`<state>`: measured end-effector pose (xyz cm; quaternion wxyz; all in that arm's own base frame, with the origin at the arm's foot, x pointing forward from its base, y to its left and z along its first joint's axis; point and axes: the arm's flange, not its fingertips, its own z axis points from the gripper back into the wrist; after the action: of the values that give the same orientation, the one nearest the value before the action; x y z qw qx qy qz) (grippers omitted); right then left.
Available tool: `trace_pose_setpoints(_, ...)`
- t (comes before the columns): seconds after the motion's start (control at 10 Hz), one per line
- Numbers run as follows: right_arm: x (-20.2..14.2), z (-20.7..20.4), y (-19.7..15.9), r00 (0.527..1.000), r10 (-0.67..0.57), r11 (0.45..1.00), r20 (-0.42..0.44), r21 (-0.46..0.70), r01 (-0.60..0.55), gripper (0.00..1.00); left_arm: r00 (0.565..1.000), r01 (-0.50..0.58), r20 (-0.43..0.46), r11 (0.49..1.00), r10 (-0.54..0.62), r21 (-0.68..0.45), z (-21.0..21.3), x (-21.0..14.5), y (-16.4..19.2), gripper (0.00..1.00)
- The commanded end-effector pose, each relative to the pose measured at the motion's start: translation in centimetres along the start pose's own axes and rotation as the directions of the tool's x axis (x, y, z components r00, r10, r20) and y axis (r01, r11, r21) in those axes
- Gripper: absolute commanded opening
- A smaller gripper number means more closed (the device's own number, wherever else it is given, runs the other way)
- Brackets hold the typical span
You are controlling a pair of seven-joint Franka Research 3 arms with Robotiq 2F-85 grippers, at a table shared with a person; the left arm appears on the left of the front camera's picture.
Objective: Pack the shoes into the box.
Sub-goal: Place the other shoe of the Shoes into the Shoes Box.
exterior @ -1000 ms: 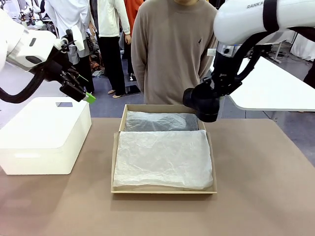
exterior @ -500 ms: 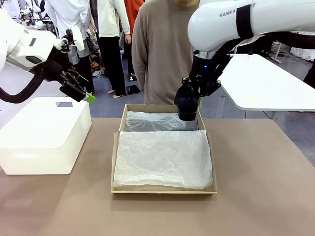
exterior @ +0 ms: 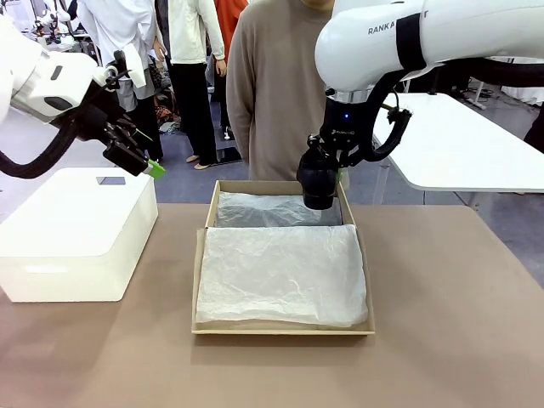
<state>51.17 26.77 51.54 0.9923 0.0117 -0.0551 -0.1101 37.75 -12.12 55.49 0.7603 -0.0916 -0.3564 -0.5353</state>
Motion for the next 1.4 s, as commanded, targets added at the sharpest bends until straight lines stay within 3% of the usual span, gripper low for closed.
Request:
trace_pose_setpoints(0.0, -0.2, 0.4, -0.4, 1.0, -0.003, 1.0, 0.008, 0.008, 0.003, 0.0, 1.0, -0.008, 0.01, 1.0, 0.008, -0.009, -0.1, -0.1, 0.0, 1.0)
trace_pose_setpoints(0.3, 0.0, 0.0, 0.0, 1.0, 0.0, 1.0, 0.0, 0.0, 0.0, 0.0, 1.0, -0.008, 0.01, 1.0, 0.008, -0.009, -0.1, -0.1, 0.0, 1.0)
trace_pose_setpoints(0.7, -2.1, 1.3, 4.5, 0.947, -0.297, 0.951, 0.123, -0.05, 0.305, 0.0, 1.0, -0.008, 0.01, 1.0, 0.008, -0.009, -0.1, -0.1, 0.0, 1.0)
trace_pose_setpoints(0.8, -2.8, 1.6, 5.9, 0.915, -0.377, 0.921, 0.147, -0.047, 0.387, 0.0, 1.0, -0.008, 0.01, 1.0, 0.008, -0.009, -0.1, -0.1, 0.0, 1.0)
trace_pose_setpoints(1.2, -3.8, 1.2, 10.1, 0.767, -0.637, 0.769, 0.073, -0.005, 0.639, 0.0, 1.0, -0.008, 0.01, 1.0, 0.008, -0.009, -0.1, -0.1, 0.0, 1.0)
trace_pose_setpoints(1.3, -3.8, 1.0, 10.8, 0.729, -0.678, 0.733, 0.089, 0.011, 0.68, 0.0, 1.0, -0.008, 0.01, 1.0, 0.008, -0.009, -0.1, -0.1, 0.0, 1.0)
